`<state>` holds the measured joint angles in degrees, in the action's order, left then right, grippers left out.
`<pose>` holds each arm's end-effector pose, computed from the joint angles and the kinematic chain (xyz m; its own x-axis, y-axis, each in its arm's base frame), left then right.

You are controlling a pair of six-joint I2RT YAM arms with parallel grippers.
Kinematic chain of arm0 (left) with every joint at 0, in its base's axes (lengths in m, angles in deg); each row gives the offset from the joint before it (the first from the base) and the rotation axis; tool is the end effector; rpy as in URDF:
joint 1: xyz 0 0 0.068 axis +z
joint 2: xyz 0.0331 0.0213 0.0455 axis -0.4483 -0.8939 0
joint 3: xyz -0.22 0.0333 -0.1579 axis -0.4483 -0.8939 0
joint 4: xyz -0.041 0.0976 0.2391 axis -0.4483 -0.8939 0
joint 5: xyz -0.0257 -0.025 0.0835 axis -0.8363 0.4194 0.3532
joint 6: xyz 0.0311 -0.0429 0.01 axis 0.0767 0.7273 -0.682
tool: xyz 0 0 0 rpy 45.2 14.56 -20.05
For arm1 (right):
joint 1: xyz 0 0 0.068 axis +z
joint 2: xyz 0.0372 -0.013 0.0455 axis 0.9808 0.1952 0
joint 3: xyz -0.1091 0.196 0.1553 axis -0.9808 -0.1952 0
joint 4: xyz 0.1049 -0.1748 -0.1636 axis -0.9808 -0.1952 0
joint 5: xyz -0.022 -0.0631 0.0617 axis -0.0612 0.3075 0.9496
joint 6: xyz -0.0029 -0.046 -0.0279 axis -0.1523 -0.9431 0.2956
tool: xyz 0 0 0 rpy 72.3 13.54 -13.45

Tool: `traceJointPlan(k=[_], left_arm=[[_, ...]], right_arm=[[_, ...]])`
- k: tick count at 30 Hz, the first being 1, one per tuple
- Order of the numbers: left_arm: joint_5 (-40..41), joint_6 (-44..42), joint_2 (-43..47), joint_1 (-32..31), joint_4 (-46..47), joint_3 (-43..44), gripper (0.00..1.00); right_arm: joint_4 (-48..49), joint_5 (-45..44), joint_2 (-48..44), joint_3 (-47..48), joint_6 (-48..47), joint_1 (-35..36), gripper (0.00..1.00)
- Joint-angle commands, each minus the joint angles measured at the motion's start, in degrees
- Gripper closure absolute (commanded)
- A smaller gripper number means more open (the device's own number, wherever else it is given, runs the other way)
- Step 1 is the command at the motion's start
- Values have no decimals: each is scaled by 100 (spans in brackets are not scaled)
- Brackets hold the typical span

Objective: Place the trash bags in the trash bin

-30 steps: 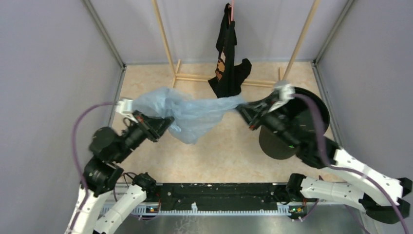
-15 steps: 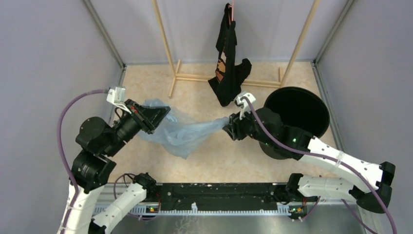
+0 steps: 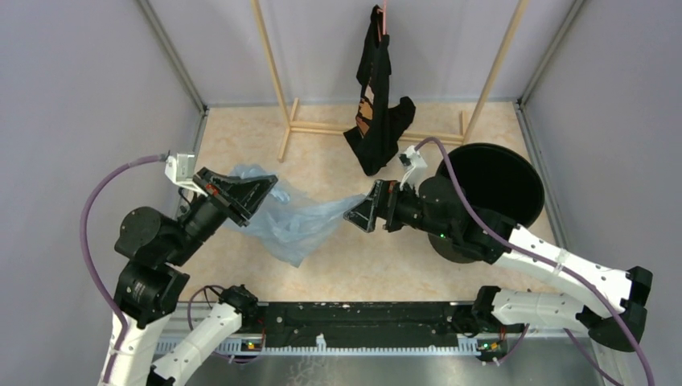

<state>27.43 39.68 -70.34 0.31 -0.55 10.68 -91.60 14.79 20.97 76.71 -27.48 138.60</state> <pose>0.0609 -0.0410 0.4670 -0.2210 -0.4424 -0.8692 0.6454 0.6018 -0.4704 0.1148 0.1922 0.3684 -0.6637 0.1864 -0.7244 -0.5093 0.5967 0.6201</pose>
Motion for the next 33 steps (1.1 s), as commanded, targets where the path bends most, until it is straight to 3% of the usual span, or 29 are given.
traceJointPlan(k=[1, 7, 10, 15, 23, 28, 33], left_arm=[[587, 2, 244, 0, 462, -188, 100], [2364, 141, 455, -4, 353, -519, 100], [2515, 214, 472, -4, 484, -743, 100], [2454, 250, 435, -4, 546, -1054, 100], [2144, 353, 481, -3, 544, -1147, 100], [1939, 358, 568, -4, 520, -1185, 100], [1621, 444, 674, -2, 569, -1312, 100]], right_arm=[[346, 121, -130, -75, 1371, -8, 1], [105, -667, -880, -77, 929, -8, 1], [101, -837, -1126, -189, 890, -9, 5], [-249, -996, -1015, 123, 635, -9, 6], [1840, 679, -231, -643, 1731, -9, 5], [2204, 36, 466, -688, 2608, -11, 2], [2511, -201, 1063, -395, 2712, -18, 5]])
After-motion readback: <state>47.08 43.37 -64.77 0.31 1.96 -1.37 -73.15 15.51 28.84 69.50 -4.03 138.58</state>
